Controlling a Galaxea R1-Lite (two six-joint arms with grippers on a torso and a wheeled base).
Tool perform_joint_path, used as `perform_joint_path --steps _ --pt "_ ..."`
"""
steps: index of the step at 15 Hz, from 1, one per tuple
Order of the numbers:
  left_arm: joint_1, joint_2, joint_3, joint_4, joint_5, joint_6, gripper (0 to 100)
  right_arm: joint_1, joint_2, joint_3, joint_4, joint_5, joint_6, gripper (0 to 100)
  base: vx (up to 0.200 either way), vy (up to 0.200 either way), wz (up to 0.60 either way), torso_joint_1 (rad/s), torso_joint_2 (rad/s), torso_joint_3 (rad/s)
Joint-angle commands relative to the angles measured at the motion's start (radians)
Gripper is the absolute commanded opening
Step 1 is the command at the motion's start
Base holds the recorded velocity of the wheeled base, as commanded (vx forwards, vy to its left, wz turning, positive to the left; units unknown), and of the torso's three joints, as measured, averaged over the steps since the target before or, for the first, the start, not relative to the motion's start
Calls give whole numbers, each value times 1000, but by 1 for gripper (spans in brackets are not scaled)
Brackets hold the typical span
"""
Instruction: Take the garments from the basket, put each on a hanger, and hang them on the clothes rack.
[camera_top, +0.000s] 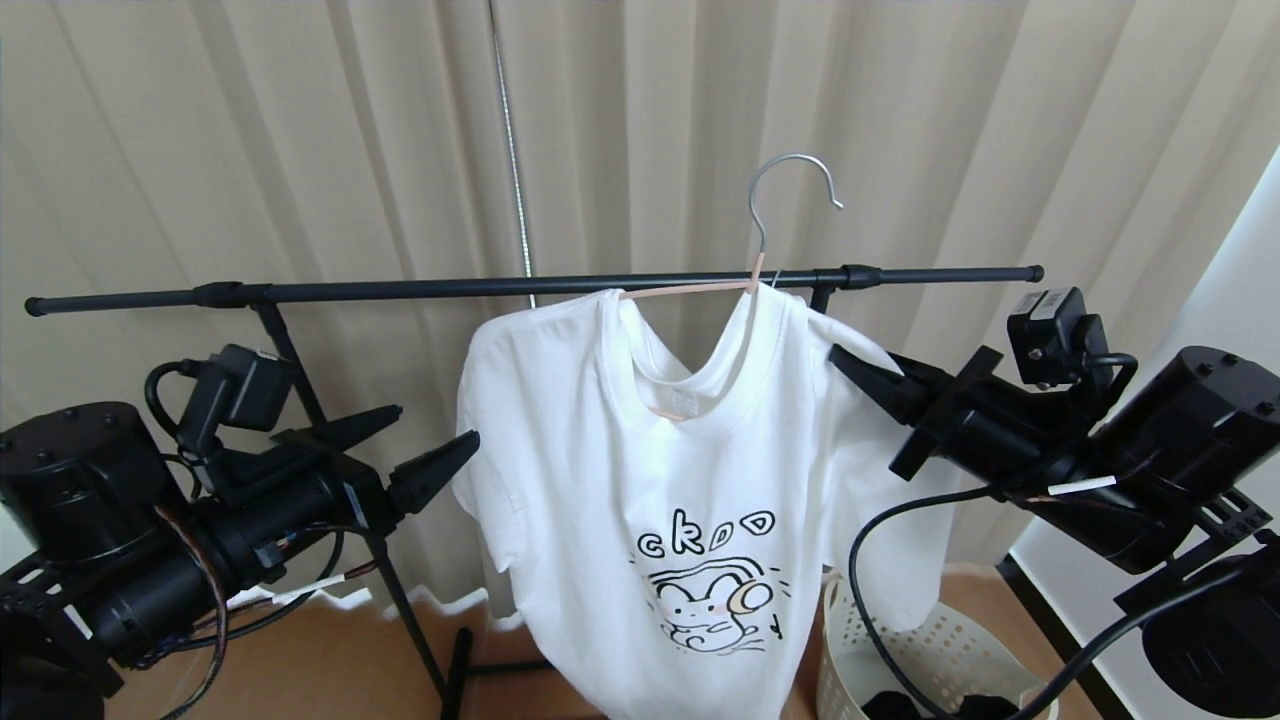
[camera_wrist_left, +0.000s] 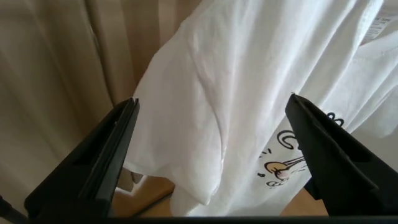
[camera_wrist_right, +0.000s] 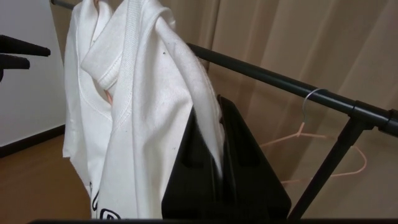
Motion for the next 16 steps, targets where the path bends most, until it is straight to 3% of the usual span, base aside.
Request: perform_joint_path --steps 1,3,7,9,10,11,14,16 --pt "2 -155 -48 125 -32 -1 100 -1 6 10 -2 19 0 0 0 0 0 0 0 0" --pt "2 -241 -162 378 -61 0 100 1 9 12 -2 29 1 0 0 0 0 0 0 0" --pt "-33 -241 -496 780 -65 42 100 2 1 18 -2 30 15 0 0 0 0 0 0 0" --pt "-56 -181 -682 1015 -65 105 100 6 0 27 -3 30 15 0 0 0 0 0 0 0" --pt "-62 -162 -728 1066 -65 132 100 6 0 27 -3 30 15 0 0 0 0 0 0 0" --pt "-70 -119 -826 1182 -93 203 100 7 0 33 -3 35 14 0 0 0 0 0 0 0" --pt "-72 -49 -979 1431 -228 358 100 7 0 47 -3 73 14 0 0 0 0 0 0 0" --pt "-75 -1 -1045 1533 -306 441 100 25 -2 50 -3 73 15 0 0 0 0 0 0 0"
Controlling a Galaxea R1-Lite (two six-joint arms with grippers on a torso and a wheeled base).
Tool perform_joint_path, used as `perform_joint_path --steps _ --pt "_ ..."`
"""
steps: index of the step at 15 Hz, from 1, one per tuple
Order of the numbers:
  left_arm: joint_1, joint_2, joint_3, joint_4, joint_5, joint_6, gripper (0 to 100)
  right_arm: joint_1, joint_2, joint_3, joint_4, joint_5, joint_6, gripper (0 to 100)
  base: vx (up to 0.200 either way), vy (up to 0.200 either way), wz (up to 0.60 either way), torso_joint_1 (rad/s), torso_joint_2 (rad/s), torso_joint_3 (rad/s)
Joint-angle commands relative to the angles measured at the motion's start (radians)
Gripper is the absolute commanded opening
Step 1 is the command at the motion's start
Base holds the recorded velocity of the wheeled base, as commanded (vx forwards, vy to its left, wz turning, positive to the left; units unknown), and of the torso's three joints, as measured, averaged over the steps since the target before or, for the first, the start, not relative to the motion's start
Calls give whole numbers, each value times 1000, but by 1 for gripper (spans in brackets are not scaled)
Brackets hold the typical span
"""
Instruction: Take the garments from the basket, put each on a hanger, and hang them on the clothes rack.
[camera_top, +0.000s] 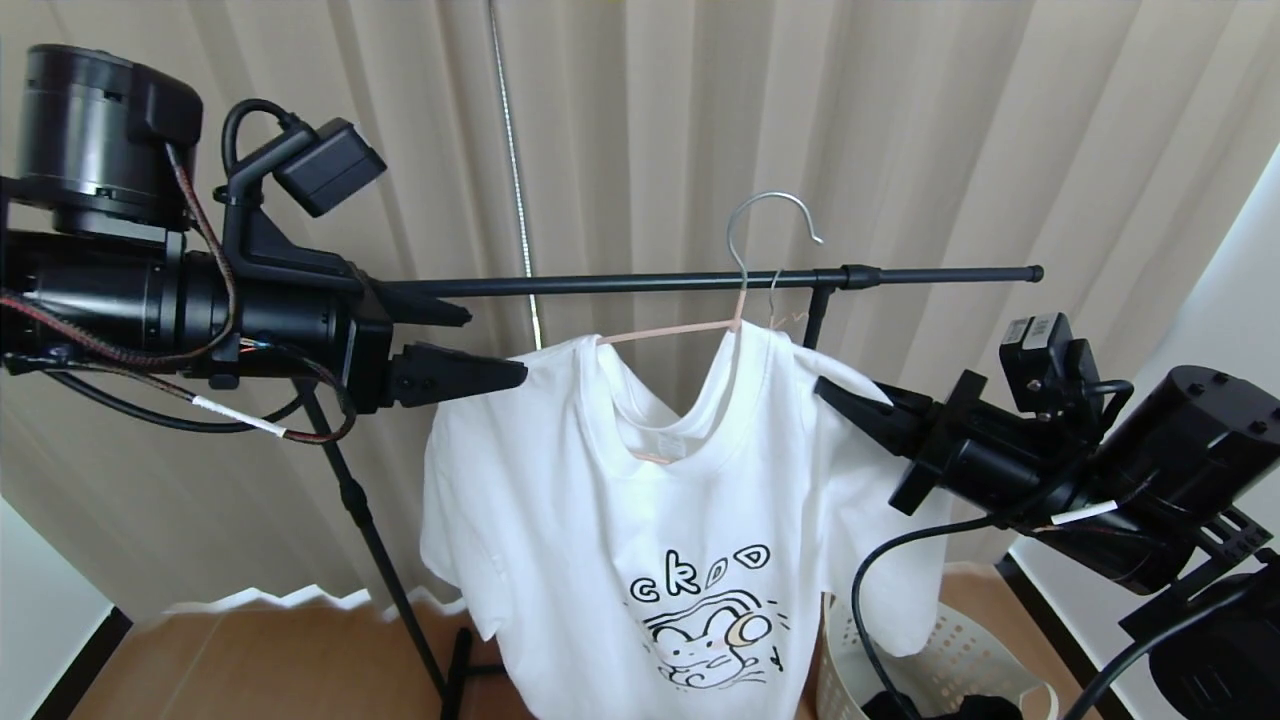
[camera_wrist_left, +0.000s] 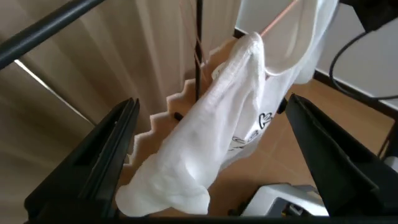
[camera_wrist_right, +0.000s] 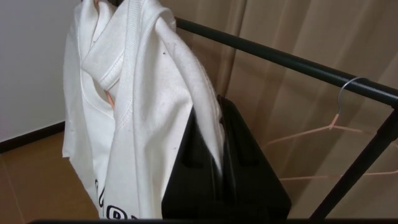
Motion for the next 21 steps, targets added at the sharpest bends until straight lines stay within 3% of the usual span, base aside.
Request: perform_joint_path --steps 1,3,7,10,21 --pt "-4 90 -78 42 -60 44 100 8 -3 7 0 1 0 0 0 0 0 0 0 0" --pt "-5 148 -131 49 -111 81 100 21 -3 12 0 2 2 0 0 0 0 0 0 0" --pt "-42 229 -181 50 -115 131 100 27 3 29 -49 2 6 0 0 0 0 0 0 0" --pt "-65 243 -180 52 -115 193 100 28 3 30 -49 2 6 0 0 0 0 0 0 0" --pt "-97 240 -109 49 -115 236 100 28 -1 38 -51 2 5 0 0 0 0 0 0 0"
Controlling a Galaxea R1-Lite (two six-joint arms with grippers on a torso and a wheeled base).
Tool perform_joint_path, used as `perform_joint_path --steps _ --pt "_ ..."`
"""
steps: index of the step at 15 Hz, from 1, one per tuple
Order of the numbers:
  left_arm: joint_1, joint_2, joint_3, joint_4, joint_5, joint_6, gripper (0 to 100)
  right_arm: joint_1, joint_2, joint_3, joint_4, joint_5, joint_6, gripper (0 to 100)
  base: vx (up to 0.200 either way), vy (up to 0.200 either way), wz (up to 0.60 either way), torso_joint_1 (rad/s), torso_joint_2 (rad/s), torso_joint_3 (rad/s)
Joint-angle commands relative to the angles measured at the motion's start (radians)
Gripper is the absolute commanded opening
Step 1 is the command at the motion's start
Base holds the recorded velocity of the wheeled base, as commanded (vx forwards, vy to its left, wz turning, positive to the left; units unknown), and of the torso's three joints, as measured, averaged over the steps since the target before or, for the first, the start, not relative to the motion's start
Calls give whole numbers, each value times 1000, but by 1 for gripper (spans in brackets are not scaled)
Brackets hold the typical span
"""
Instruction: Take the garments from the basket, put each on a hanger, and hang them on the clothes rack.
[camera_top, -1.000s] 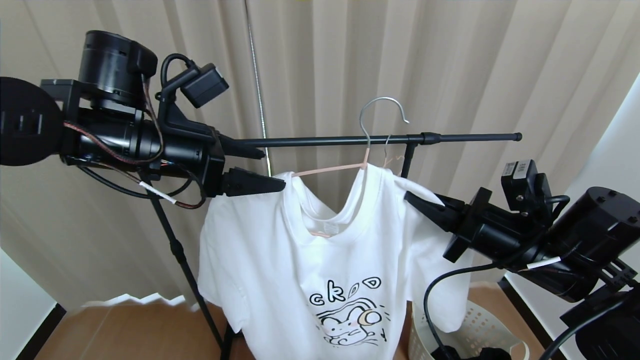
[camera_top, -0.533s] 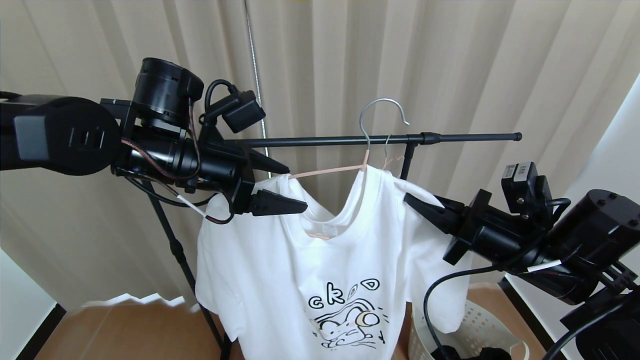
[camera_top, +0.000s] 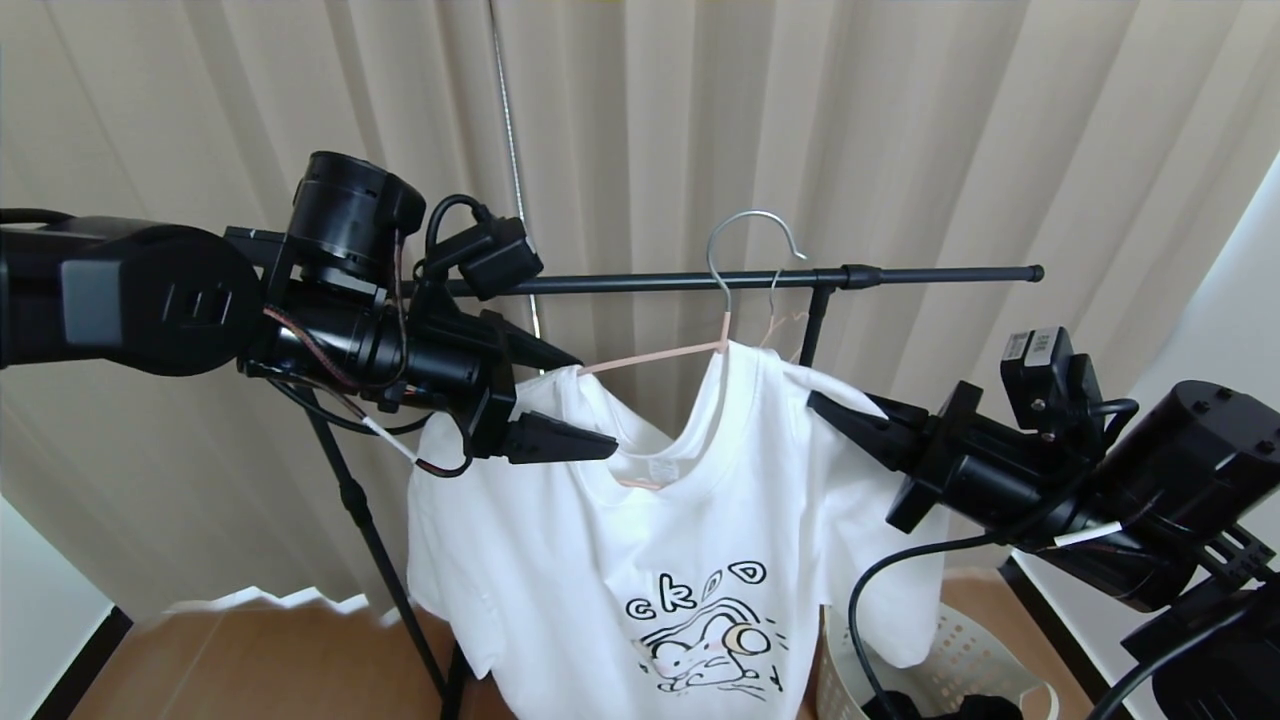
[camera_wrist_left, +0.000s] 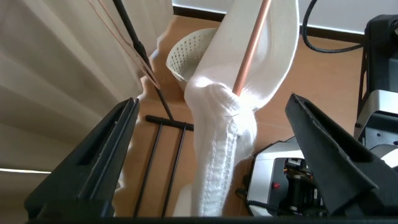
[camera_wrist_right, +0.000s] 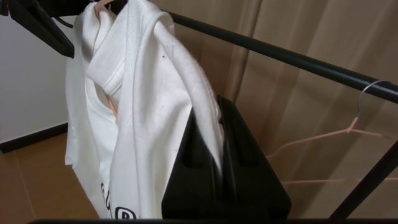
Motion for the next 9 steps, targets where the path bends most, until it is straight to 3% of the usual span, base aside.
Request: perform_joint_path --steps 1,3,4,9 --pt "1 -2 9 1 0 3 100 0 -2 1 -3 -1 0 0 0 0 0 0 0 0" --pt "0 0 18 -1 0 8 100 0 -2 1 -3 1 -1 0 0 0 0 0 0 0" --pt "-2 1 23 -1 0 8 0 0 -2 1 -3 1 -1 0 0 0 0 0 0 0" --pt "-7 -5 38 -4 0 8 0 10 -2 4 -3 1 -4 0 0 0 0 0 0 0"
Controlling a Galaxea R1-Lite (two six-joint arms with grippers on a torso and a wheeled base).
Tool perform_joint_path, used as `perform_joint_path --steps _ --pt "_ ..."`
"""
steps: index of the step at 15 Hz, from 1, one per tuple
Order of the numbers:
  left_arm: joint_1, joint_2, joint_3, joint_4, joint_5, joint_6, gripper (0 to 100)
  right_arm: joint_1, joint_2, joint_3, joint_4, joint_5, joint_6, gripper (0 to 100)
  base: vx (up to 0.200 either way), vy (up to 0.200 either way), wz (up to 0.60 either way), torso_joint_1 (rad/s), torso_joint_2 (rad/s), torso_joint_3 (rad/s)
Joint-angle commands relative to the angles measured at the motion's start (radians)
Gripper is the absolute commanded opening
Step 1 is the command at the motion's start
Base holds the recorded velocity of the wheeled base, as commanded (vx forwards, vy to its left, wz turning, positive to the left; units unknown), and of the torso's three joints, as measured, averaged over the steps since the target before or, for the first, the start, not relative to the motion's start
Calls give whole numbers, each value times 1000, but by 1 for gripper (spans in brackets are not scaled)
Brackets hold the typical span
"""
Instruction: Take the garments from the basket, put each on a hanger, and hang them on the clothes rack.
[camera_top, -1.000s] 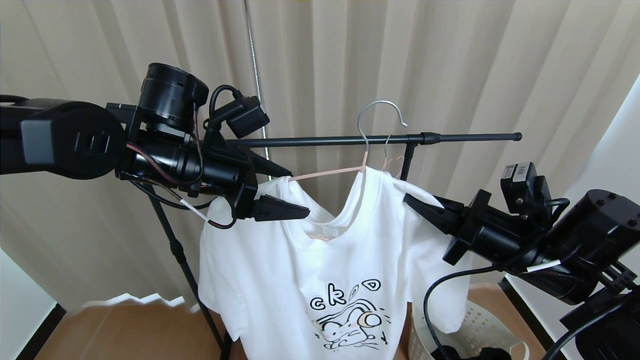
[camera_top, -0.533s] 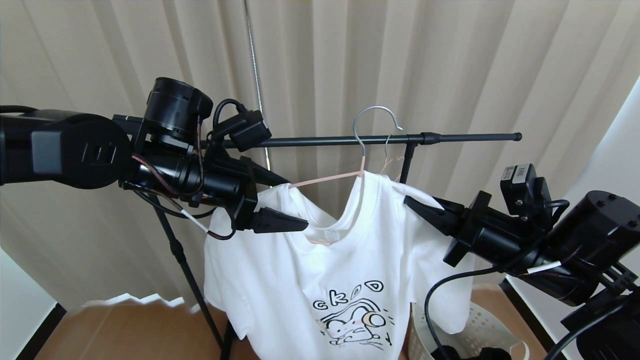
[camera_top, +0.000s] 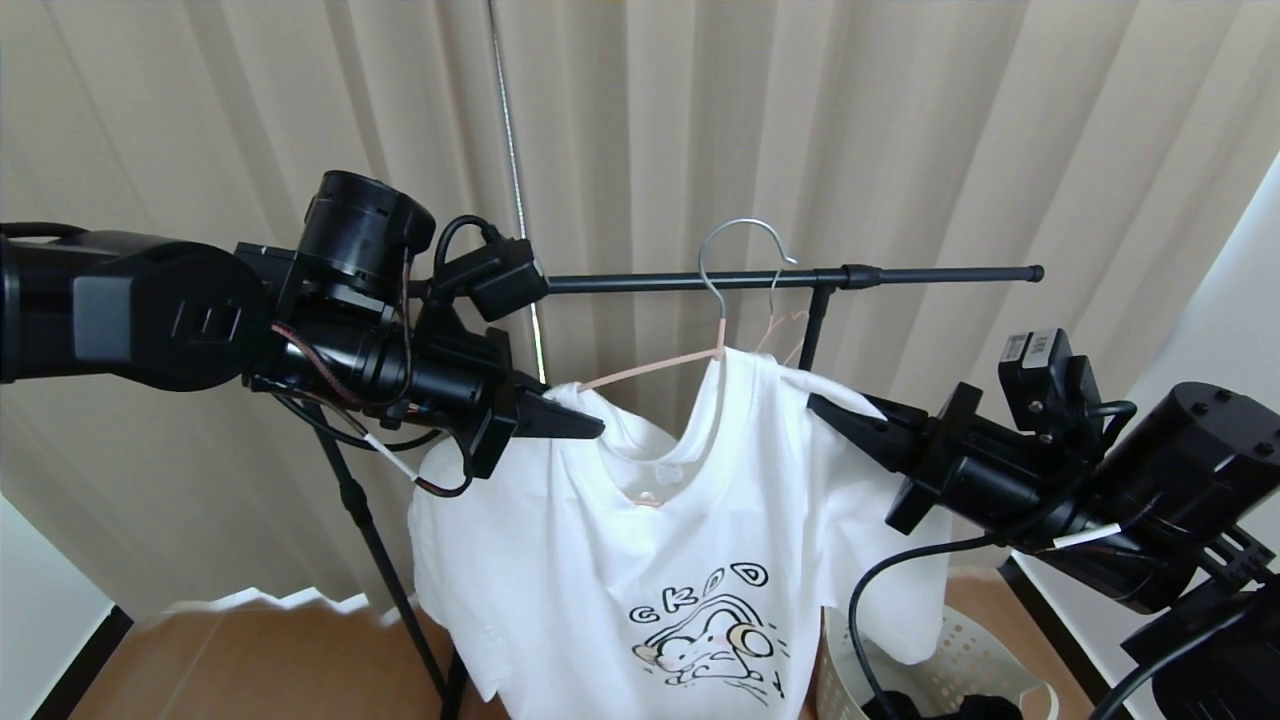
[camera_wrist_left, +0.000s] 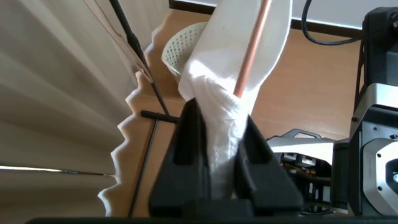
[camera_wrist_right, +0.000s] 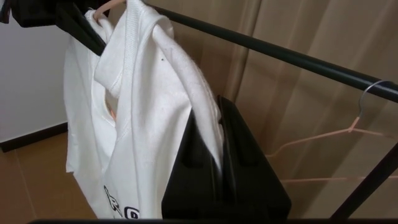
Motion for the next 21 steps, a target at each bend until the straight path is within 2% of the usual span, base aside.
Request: perform_joint_path --steps 1,3,6,8,9,12,15,21 --pt "3 -11 12 -7 1 -2 0 2 -3 3 -1 4 -4 0 0 0 0 0 0 0" --pt "8 -16 22 -8 1 -2 0 4 -7 9 6 4 -34 0 0 0 0 0 0 0" --pt "9 -36 42 -20 1 -2 0 4 -66 7 92 7 -41 0 0 0 0 0 0 0" --pt "11 -40 43 -20 3 -2 0 5 -73 7 91 8 -41 0 0 0 0 0 0 0" --pt "12 -42 43 -20 3 -2 0 5 -78 7 97 10 -41 100 0 0 0 0 0 0" --pt "17 -53 46 -25 4 -2 0 2 -89 21 88 51 -41 100 0 0 0 0 0 0" --pt "31 -66 85 -74 4 -5 0 -4 -89 21 88 54 -41 100 0 0 0 0 0 0" --pt "54 -126 276 -277 4 -22 0 -18 -79 18 94 56 -44 100 0 0 0 0 0 0"
